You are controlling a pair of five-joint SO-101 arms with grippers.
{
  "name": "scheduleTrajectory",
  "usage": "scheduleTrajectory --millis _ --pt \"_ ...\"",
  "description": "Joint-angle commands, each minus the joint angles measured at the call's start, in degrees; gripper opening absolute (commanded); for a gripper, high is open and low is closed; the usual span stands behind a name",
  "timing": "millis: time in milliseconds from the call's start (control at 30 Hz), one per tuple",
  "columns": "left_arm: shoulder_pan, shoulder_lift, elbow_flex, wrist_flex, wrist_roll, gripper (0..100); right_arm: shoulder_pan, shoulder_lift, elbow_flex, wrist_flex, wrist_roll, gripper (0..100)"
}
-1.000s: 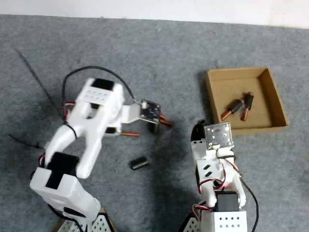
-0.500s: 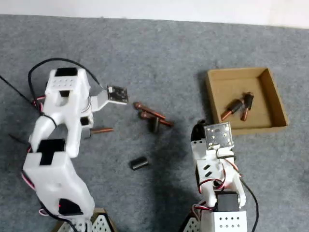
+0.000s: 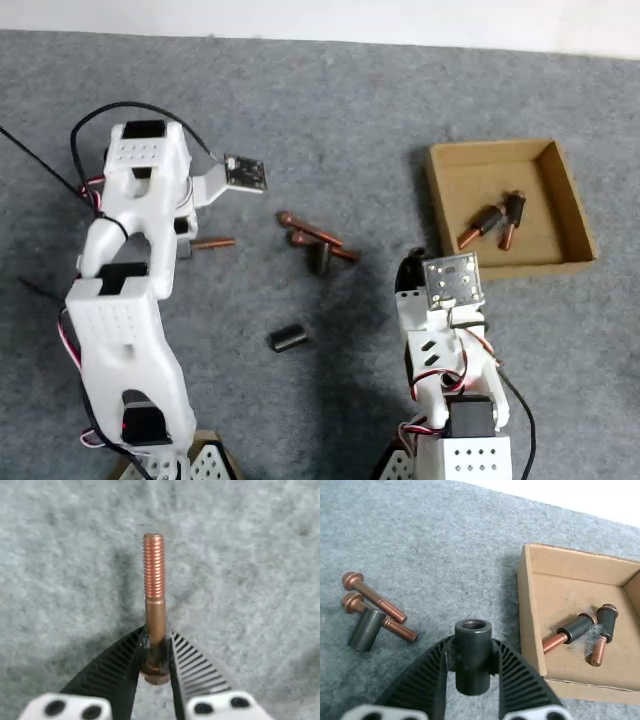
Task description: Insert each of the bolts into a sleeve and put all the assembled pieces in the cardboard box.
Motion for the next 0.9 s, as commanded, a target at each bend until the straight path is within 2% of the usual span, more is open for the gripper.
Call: scheduleTrajectory --millis 0,100,167,367,600,700,867 --pt "-0.7 1.1 -7.0 1.0 -5.5 1 0.7 -1.1 6.5 -2.1 -0.2 0.5" --pt "-0.3 2.2 -8.9 1.0 -1.1 1 0.7 -1.1 6.5 -2.1 -0.2 0.5" --pt "0.5 2.2 -10.5 1.0 6.7 5 0.7 -1.1 6.5 -2.1 -0.2 0.5" --pt "2.5 2.2 -18.6 1.0 43.4 16 0.7 -1.1 6.5 -2.1 -0.2 0.5" --pt "2.8 2.3 -23.2 1.1 88.0 17 0.7 -1.1 6.5 -2.1 -0.2 0.5" --pt "3.4 2.6 -23.1 4.2 101.4 17 0.7 -1.1 6.5 -2.0 1.5 0.5" --pt "2.7 2.6 -17.9 6.0 118.2 17 0.7 -1.1 6.5 -2.0 2.4 0.5"
